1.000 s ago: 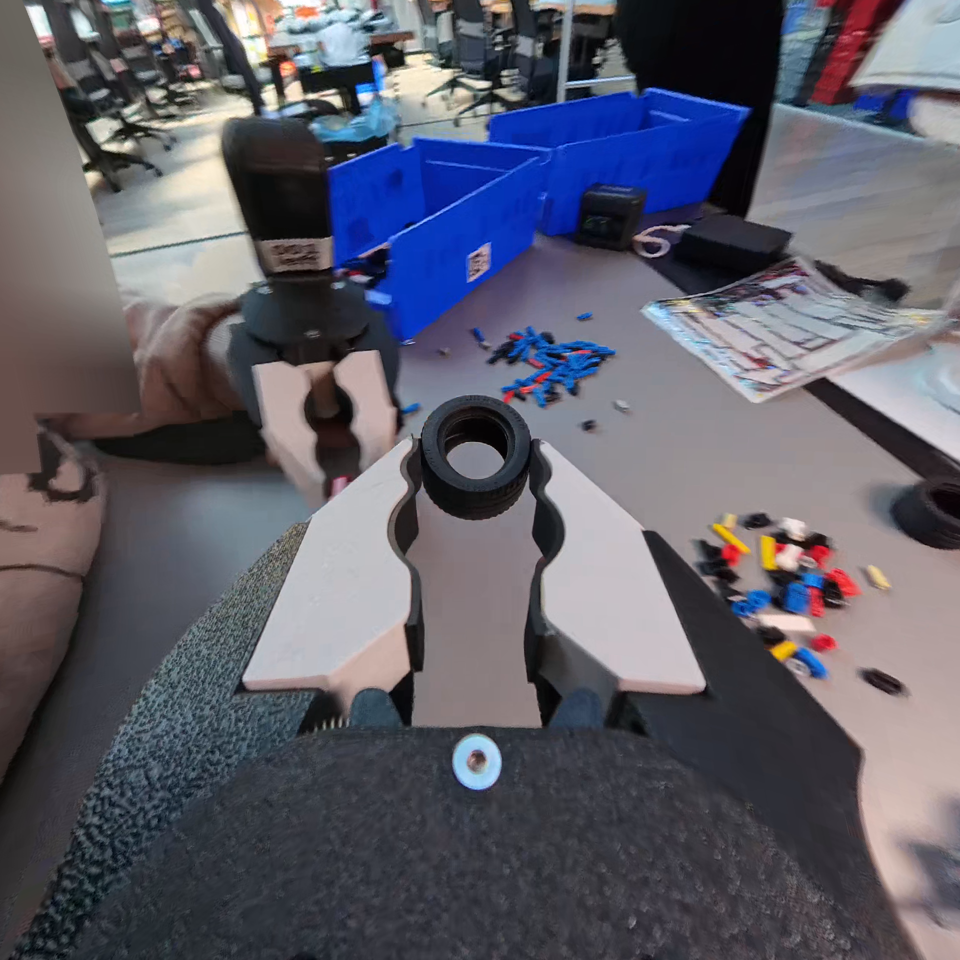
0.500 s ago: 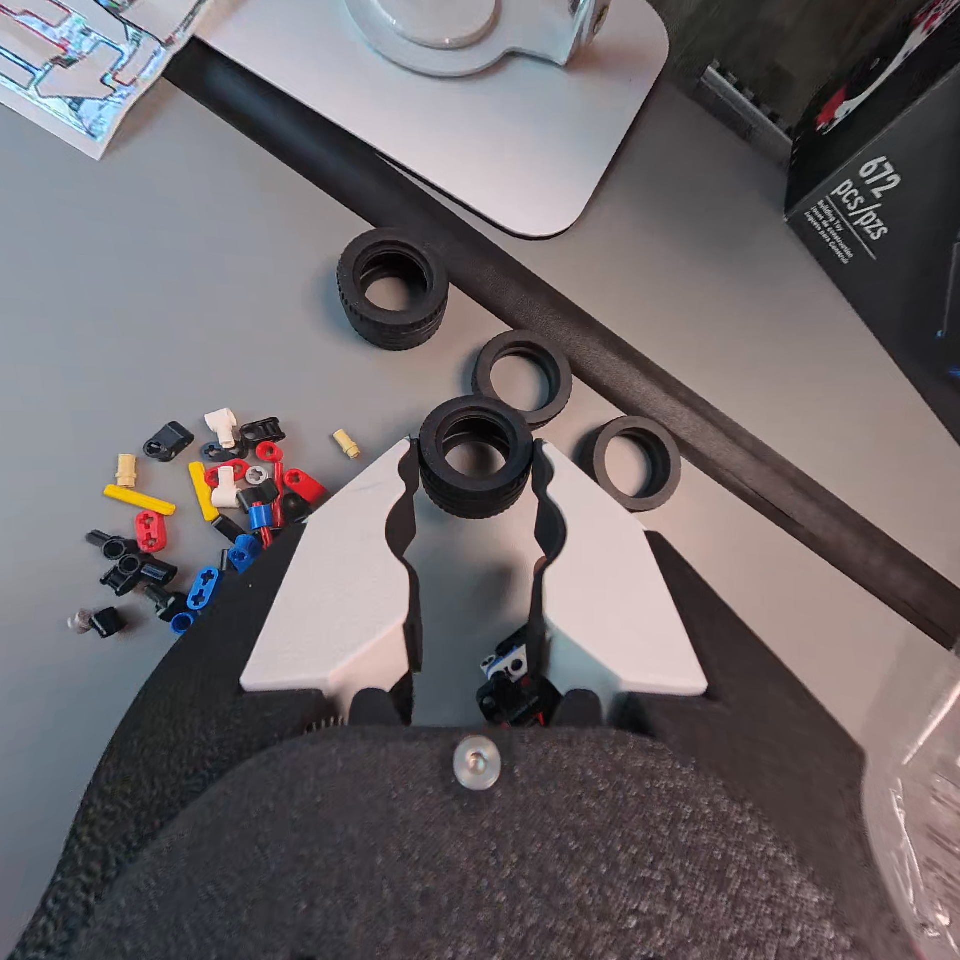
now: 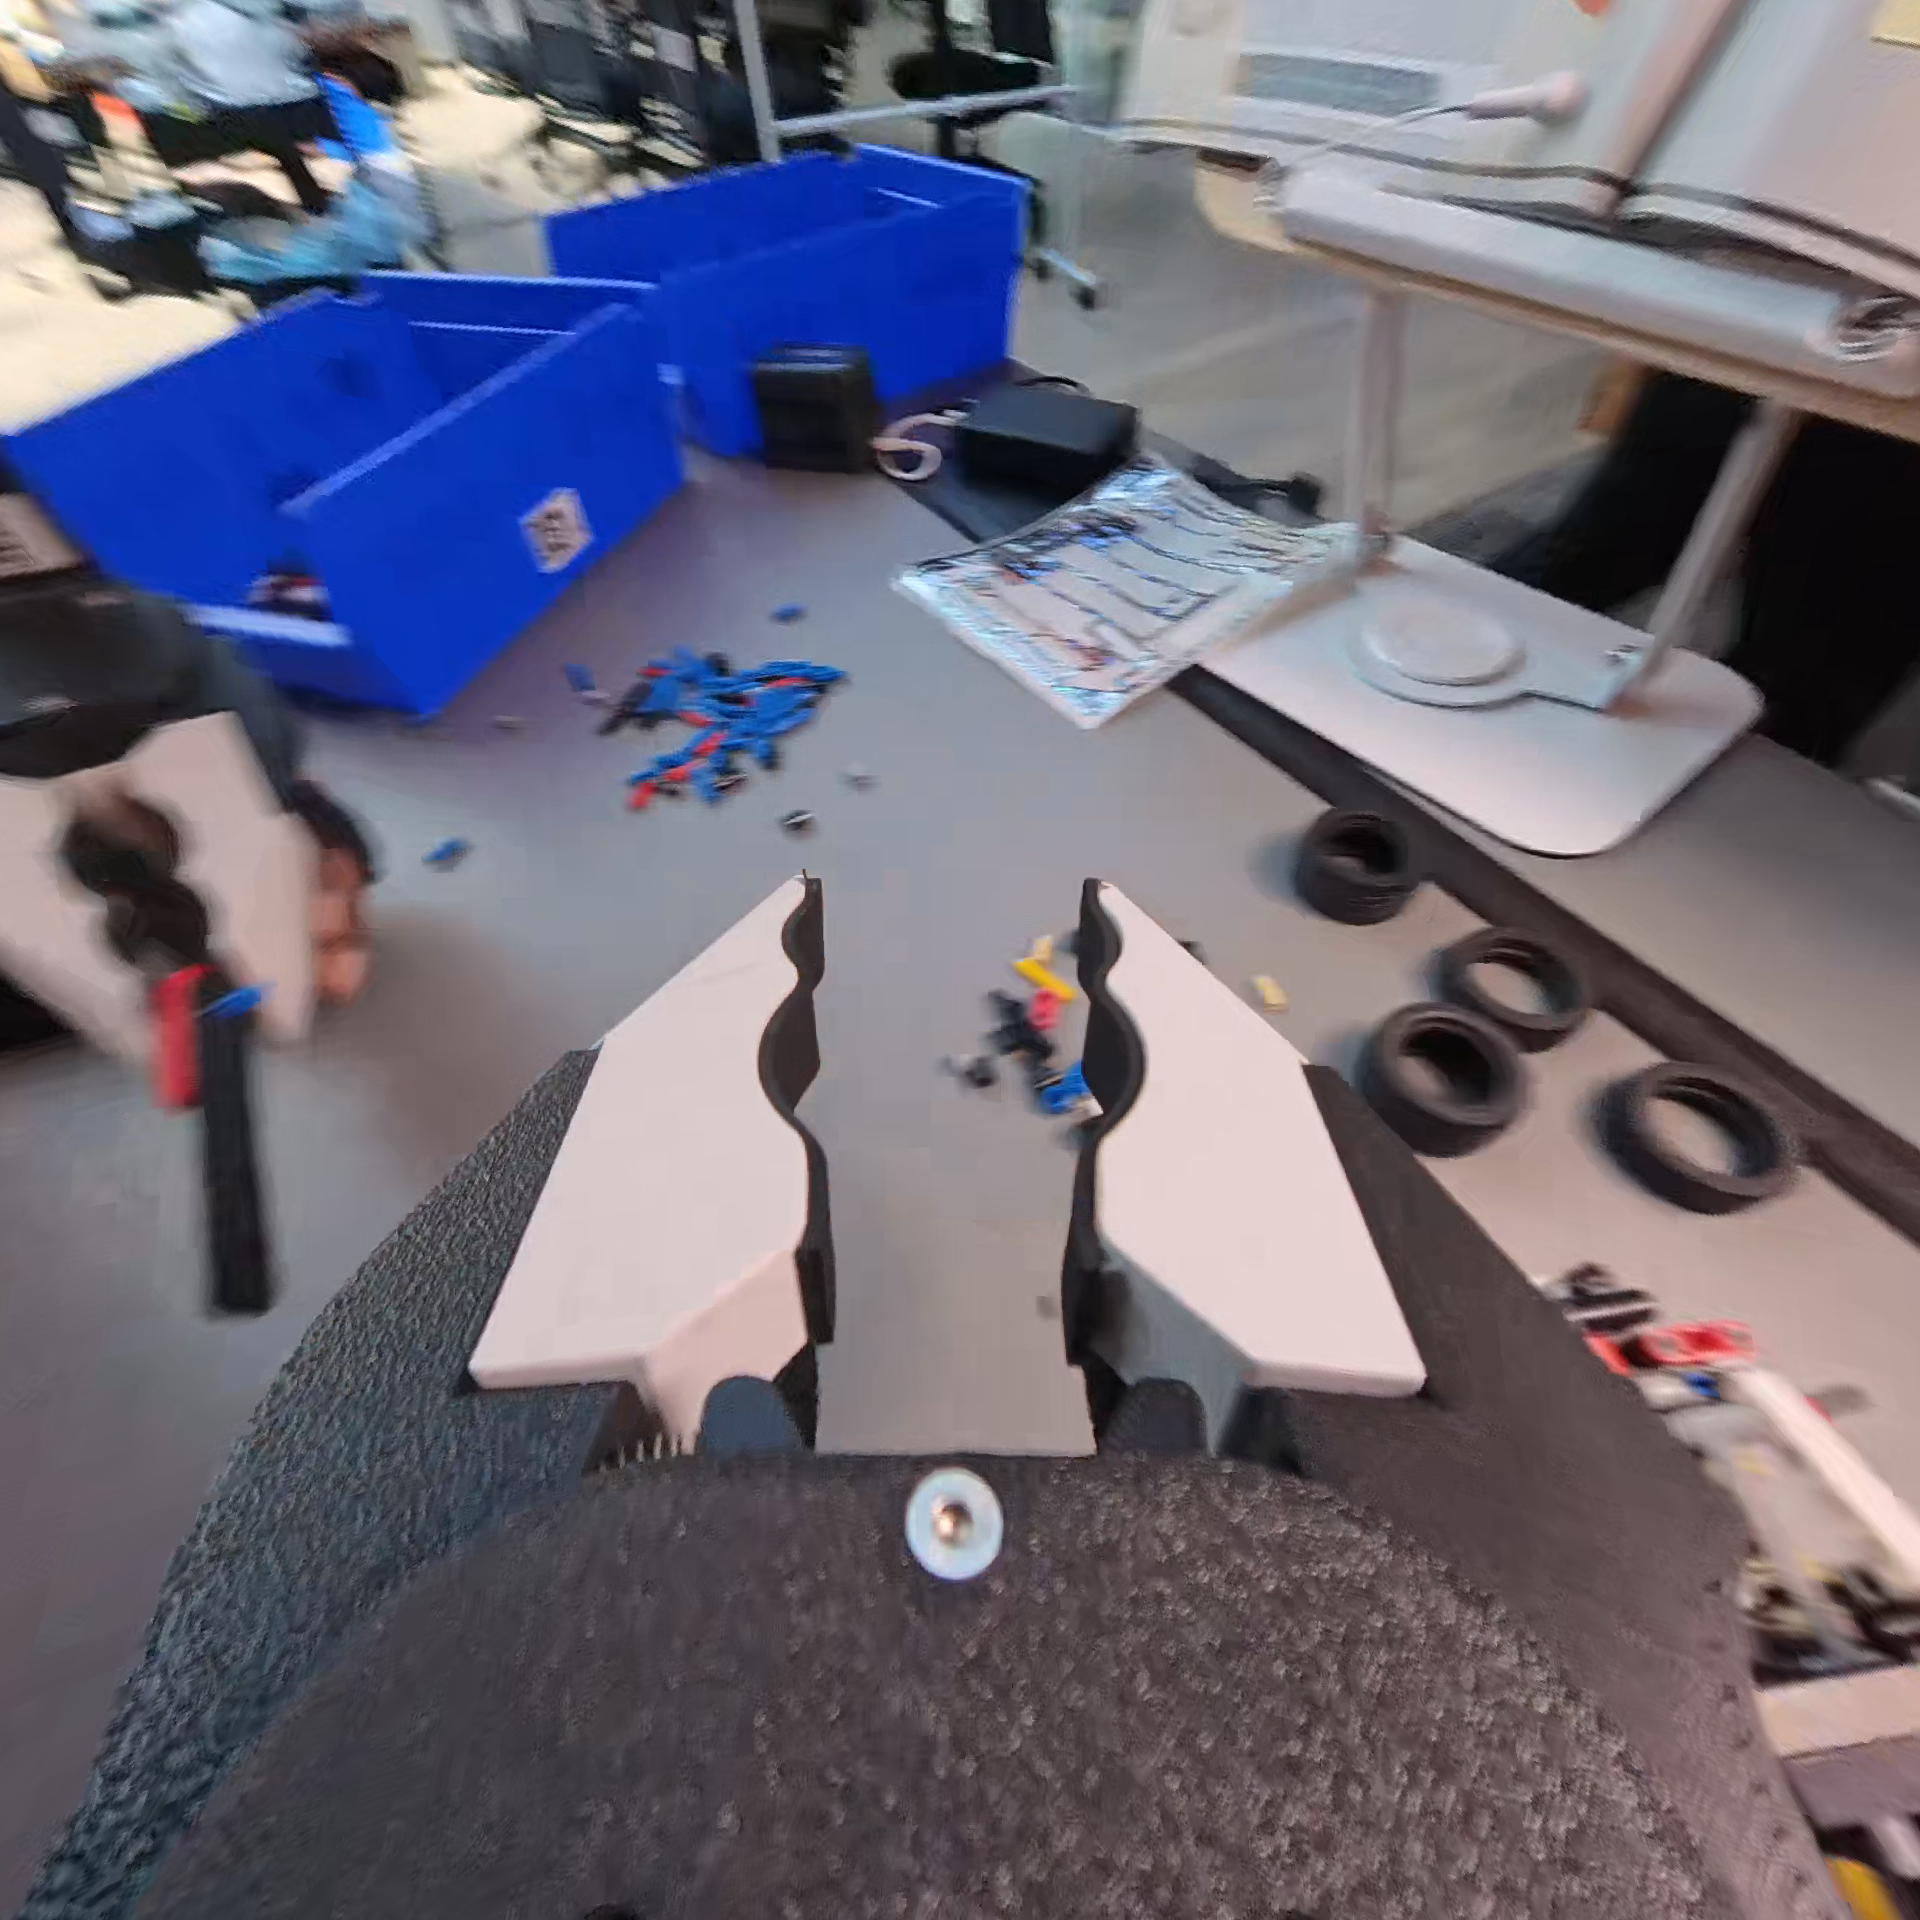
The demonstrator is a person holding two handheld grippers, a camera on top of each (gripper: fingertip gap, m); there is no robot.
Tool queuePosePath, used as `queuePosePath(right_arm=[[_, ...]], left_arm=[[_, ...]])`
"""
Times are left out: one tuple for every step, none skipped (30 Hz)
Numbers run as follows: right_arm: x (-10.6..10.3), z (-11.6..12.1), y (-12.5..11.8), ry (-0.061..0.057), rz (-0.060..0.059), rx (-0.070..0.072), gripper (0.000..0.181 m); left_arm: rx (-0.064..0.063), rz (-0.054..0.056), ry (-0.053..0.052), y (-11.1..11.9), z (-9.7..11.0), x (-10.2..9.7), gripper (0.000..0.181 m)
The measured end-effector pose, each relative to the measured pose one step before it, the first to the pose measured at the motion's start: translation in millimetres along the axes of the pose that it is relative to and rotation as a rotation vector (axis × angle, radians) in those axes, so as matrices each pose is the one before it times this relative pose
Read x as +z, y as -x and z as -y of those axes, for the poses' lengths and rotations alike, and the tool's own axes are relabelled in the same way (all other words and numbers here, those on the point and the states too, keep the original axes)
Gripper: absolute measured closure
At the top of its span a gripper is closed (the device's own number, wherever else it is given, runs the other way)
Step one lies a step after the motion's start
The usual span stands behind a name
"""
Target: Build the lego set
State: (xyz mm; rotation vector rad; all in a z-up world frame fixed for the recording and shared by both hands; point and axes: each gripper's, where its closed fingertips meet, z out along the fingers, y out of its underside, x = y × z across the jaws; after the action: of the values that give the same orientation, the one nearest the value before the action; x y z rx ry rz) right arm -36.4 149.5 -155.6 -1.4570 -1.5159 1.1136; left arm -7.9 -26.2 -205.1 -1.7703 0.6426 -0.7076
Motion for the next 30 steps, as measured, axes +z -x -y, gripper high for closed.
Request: queuePosePath(right_arm=[[-13.08,-4.99,31.65,-0.0207,0.1052,-0.0037,0.133],[-9.94,-4.94,32.37,-0.0292,0.1012,-0.0014,0.133],[-5.65,-5.83,25.75,-0.0264,0.0611,-0.0004,0.133],[-2.12,-7.65,19.03,-0.0148,0.0297,-0.0029,0.132],[0.46,-9.34,13.86,0.0024,0.0132,-0.0104,0.130],[2.24,-8.91,8.78,0.0072,-0.0014,-0.0145,0.130],[3.36,-7.78,5.58,0.0118,-0.0027,-0.0197,0.131],[3.67,-5.93,3.51,0.0179,0.0013,-0.0235,0.136],[3.20,-2.60,3.00,0.0134,0.0102,-0.0209,0.144],[2.13,0.58,2.67,0.0065,0.0145,-0.0153,0.154],[1.23,2.80,1.98,-0.0034,0.0126,-0.0112,0.160],[0.70,2.96,1.64,-0.0067,0.0100,-0.0082,0.163],[0.43,2.22,0.90,-0.0072,0.0035,-0.0056,0.165],[0.42,0.82,0.60,-0.0043,-0.0015,-0.0064,0.167],[0.42,-0.60,0.30,0.0014,-0.0062,-0.0107,0.167],[0.65,-2.19,-0.53,0.0094,-0.0134,-0.0178,0.166],[0.60,-2.06,-0.10,0.0090,-0.0125,-0.0220,0.164],[0.55,-1.24,0.61,0.0023,-0.0071,-0.0175,0.163],[0.60,-0.13,1.19,-0.0025,-0.0010,-0.0096,0.163],[0.68,0.66,1.45,-0.0056,0.0021,-0.0042,0.164],[0.55,0.84,-0.31,-0.0049,-0.0075,-0.0067,0.170],[0.15,0.84,-0.68,-0.0053,-0.0100,-0.0146,0.173],[-0.28,0.35,0.09,-0.0017,-0.0010,-0.0130,0.173],[-0.40,1.47,0.62,-0.0087,0.0040,-0.0012,0.173],[-0.51,1.65,1.17,-0.0128,0.0075,0.0006,0.174],[-0.53,1.20,0.89,-0.0129,0.0049,-0.0049,0.174],[-0.45,0.60,0.71,-0.0100,0.0028,-0.0071,0.174],[-0.42,0.25,1.08,-0.0082,0.0061,-0.0028,0.174],[-0.35,0.31,0.87,-0.0086,0.0078,0.0055,0.174],[-0.47,0.68,0.78,-0.0120,0.0085,0.0098,0.175]], left_arm=[[-0.0003,-0.0020,-0.0044,-0.24,1.12,0.17,0.167],[-0.0006,-0.0023,-0.0024,-0.26,0.35,0.53,0.167],[-0.0012,-0.0026,0.0004,-0.40,-0.44,0.88,0.167],[-0.0013,-0.0026,0.0014,-0.50,-0.86,1.02,0.168],[-0.0001,-0.0038,0.0014,-0.87,-0.80,1.02,0.168],[0.0019,-0.0049,0.0012,-1.19,-0.62,1.01,0.168],[0.0039,-0.0041,-0.0010,-1.02,-0.28,0.94,0.168],[0.0033,-0.0029,-0.0031,-0.82,0.22,0.60,0.168],[0.0007,-0.0016,-0.0035,-0.50,0.40,0.51,0.168],[-0.0006,0.0010,-0.0031,-0.02,0.32,0.26,0.168],[0.0002,0.0041,-0.0023,0.35,0.34,-0.05,0.168],[0.0014,0.0062,-0.0020,0.78,0.23,-0.42,0.168],[0.0022,0.0060,-0.0041,0.63,0.62,-0.58,0.168],[0.0034,0.0039,-0.0066,0.29,1.21,-0.68,0.168],[0.0046,0.0025,-0.0076,0.04,1.43,-0.63,0.168],[0.0047,0.0021,-0.0062,0.08,1.33,-0.38,0.168],[0.0035,0.0008,-0.0043,-0.06,0.88,-0.10,0.168],[0.0012,-0.0012,-0.0043,-0.33,0.73,0.07,0.168],[-0.0004,-0.0030,-0.0032,-0.58,0.33,0.25,0.168],[0.0005,-0.0051,-0.0005,-1.00,0.01,0.43,0.168],[0.0026,-0.0054,0.0008,-1.12,-0.10,0.39,0.168],[0.0039,0.0009,-0.0009,-0.32,0.27,0.21,0.168],[0.0038,0.0019,-0.0028,-0.09,0.66,-0.12,0.168],[0.0018,-0.0013,-0.0050,-0.37,1.13,-0.37,0.168],[0.0020,-0.0024,-0.0079,-0.60,1.59,-0.39,0.168],[0.0062,0.0010,-0.0070,-0.40,1.55,-0.29,0.168],[0.0116,0.0046,-0.0029,-0.40,0.98,-0.02,0.168],[0.0146,0.0048,-0.0002,-0.47,0.44,0.05,0.168],[0.0136,0.0031,-0.0012,-0.71,0.57,-0.10,0.168],[0.0107,0.0014,-0.0036,-0.81,1.02,-0.19,0.169]])
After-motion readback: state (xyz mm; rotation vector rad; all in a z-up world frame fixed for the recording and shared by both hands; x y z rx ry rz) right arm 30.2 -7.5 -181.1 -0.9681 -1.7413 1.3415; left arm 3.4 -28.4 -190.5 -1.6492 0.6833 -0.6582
